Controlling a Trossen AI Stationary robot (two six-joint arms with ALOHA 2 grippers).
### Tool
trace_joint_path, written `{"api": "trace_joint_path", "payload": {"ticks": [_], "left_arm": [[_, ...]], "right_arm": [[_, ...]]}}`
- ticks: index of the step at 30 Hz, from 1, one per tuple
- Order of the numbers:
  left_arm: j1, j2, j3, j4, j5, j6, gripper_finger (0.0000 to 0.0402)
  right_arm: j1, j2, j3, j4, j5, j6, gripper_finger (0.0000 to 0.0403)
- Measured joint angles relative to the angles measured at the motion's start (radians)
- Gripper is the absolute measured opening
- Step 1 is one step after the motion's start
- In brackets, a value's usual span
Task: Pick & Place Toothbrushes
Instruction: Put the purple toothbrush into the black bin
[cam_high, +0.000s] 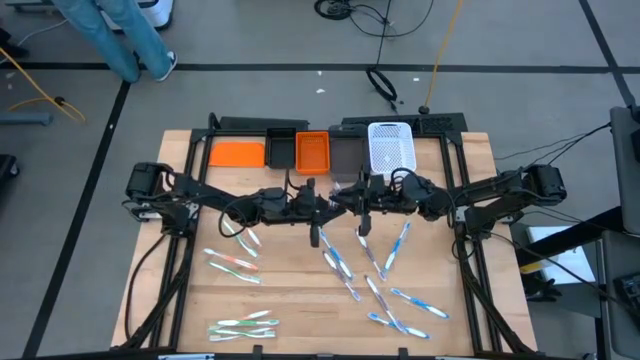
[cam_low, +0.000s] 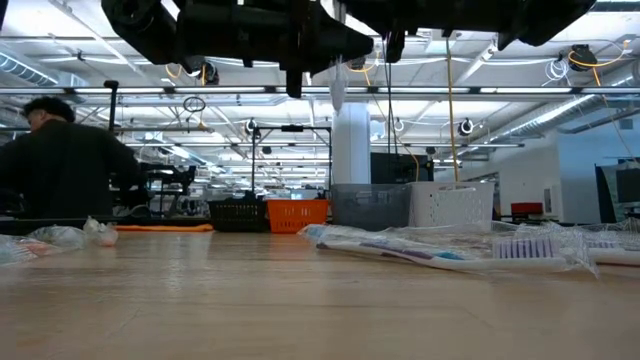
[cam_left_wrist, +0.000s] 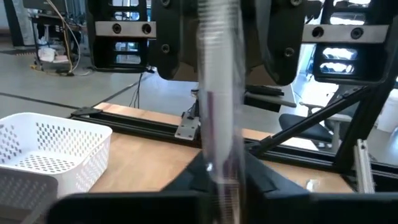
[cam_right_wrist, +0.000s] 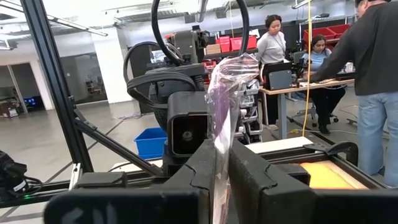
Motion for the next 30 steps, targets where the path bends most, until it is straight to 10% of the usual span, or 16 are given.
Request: {"api": "trace_joint_path", "payload": {"ticks": [14, 30], "left_arm": [[0.009, -0.001, 0.0, -0.023, 0.01, -0.008, 0.0005], [0.008, -0.001, 0.0, -0.03, 0.016, -0.004, 0.0004]], "right_arm": [[0.0, 0.0, 0.0, -0.006, 0.001, -0.026, 0.0039], [0.003, 0.0, 0.0, -0.036, 0.004, -0.052, 0.0201]]}}
